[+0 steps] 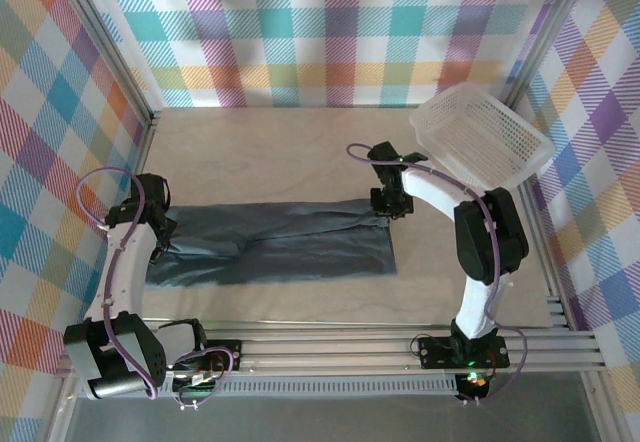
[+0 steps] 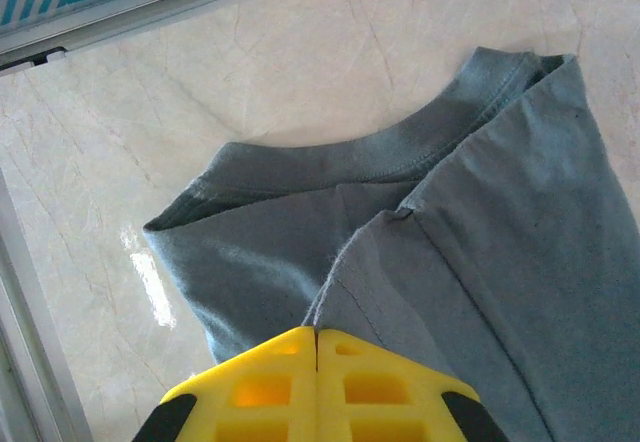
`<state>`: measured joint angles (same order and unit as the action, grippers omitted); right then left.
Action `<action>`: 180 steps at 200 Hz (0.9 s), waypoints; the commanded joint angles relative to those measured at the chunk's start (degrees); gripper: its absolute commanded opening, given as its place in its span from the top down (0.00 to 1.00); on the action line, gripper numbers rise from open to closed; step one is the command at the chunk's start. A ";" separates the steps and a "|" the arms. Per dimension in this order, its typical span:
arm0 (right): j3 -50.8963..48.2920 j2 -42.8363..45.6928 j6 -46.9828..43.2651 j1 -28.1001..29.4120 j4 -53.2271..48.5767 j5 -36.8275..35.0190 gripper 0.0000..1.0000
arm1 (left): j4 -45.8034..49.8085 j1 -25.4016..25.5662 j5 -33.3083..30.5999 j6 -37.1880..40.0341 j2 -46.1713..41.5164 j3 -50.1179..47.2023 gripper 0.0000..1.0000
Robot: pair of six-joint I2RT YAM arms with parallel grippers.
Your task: Fold and stack the t-shirts
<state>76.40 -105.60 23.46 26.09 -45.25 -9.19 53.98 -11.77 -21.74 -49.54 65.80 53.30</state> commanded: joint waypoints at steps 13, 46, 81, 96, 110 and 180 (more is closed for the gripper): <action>-0.27 3.11 2.43 0.13 -1.37 0.46 0.63 | 1.20 -0.44 -1.89 -0.83 -1.03 -0.91 1.00; 2.57 0.50 4.91 -0.80 -2.06 3.60 0.62 | 1.48 -0.44 -3.14 -0.58 -0.87 -0.31 1.00; 4.51 -1.78 8.76 -1.56 -4.36 5.56 0.61 | 1.44 -0.25 -3.40 -0.42 -0.85 -0.24 1.00; 5.23 -2.75 8.82 -1.73 -4.49 5.46 0.62 | 1.42 -0.27 -3.48 -0.46 -0.85 -0.44 1.00; 6.13 -4.28 8.15 -1.82 -4.74 6.55 0.65 | 1.35 -0.12 -3.40 -0.47 -0.92 -0.58 1.00; -1.72 -2.06 4.79 -1.63 -6.25 11.12 0.94 | 2.60 0.05 -4.06 -0.81 -1.89 -0.46 1.00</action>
<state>78.72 -110.87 30.35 24.67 -49.10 0.34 54.11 -11.75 -23.53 -49.93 65.60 53.01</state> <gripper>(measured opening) 0.071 0.060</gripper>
